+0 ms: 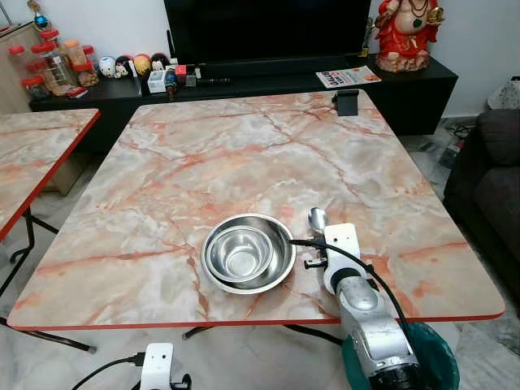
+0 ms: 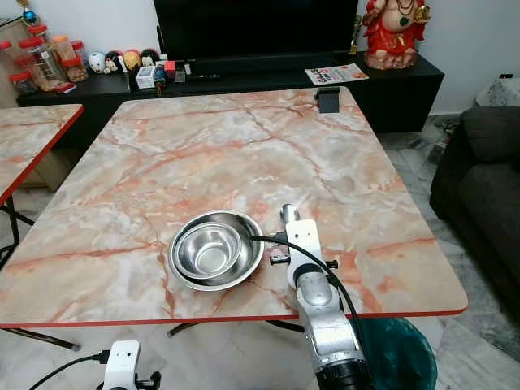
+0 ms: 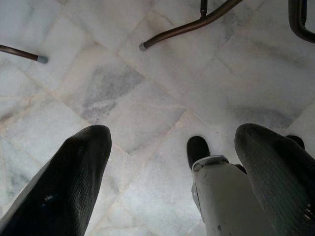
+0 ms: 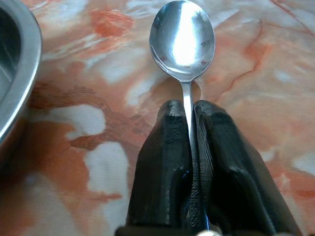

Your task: Setting the table

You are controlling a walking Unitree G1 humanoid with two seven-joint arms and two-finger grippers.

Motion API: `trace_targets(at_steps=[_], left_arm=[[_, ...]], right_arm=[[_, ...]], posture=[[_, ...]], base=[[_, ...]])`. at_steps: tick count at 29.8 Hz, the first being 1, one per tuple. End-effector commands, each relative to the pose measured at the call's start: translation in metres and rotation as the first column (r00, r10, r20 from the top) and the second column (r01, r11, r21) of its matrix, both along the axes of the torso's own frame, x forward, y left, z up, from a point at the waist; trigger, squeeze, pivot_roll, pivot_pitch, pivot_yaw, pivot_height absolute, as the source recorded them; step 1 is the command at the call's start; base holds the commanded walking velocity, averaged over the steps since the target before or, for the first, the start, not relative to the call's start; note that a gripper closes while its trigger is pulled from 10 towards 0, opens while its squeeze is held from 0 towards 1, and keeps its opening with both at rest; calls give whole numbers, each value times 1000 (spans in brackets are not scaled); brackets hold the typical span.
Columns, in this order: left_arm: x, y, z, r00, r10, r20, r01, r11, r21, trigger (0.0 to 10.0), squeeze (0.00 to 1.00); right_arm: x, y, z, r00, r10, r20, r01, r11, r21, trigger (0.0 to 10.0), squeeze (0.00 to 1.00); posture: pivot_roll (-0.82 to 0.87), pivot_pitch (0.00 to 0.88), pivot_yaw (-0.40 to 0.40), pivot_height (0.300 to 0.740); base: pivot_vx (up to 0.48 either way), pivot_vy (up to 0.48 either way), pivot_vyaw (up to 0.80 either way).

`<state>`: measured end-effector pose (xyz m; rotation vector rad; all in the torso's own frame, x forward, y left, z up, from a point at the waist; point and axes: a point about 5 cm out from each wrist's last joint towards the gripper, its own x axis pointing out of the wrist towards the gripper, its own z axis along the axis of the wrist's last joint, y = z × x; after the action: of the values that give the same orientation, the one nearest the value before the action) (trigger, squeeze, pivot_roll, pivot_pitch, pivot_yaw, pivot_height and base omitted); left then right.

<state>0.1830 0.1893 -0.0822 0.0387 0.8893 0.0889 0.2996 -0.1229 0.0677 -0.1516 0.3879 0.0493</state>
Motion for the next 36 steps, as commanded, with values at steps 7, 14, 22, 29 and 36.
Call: trace_targets(at_steps=[7, 14, 22, 29, 36], left_arm=[[-2, 4, -1, 1000, -5, -22, 6, 1000, 12, 10000, 0], [-3, 4, -1, 1000, -5, -28, 6, 1000, 12, 10000, 0], [-2, 4, -1, 1000, -7, -27, 7, 1000, 12, 10000, 0], [-3, 4, -1, 1000, -7, -29, 7, 1000, 12, 10000, 0], [-2, 4, -1, 1000, -7, -29, 8, 1000, 14, 10000, 0]], right_arm=[[5, 4, -1, 1000, 1, -9, -1, 1000, 6, 10000, 0], [4, 6, -5, 1000, 10, -26, -10, 1000, 10, 10000, 0], [4, 7, -6, 1000, 13, -27, -13, 1000, 14, 10000, 973], [4, 7, -5, 1000, 12, -22, -12, 1000, 13, 10000, 1000], [5, 7, -3, 1000, 12, -11, -12, 1000, 19, 10000, 1000]], posture=[[-52, 7, 77, 736], [-48, 11, 78, 736], [-48, 12, 78, 736], [-48, 12, 78, 736], [-47, 11, 79, 736]], base=[[0, 0, 0], [0, 0, 0], [0, 0, 0], [0, 0, 0], [0, 0, 0]])
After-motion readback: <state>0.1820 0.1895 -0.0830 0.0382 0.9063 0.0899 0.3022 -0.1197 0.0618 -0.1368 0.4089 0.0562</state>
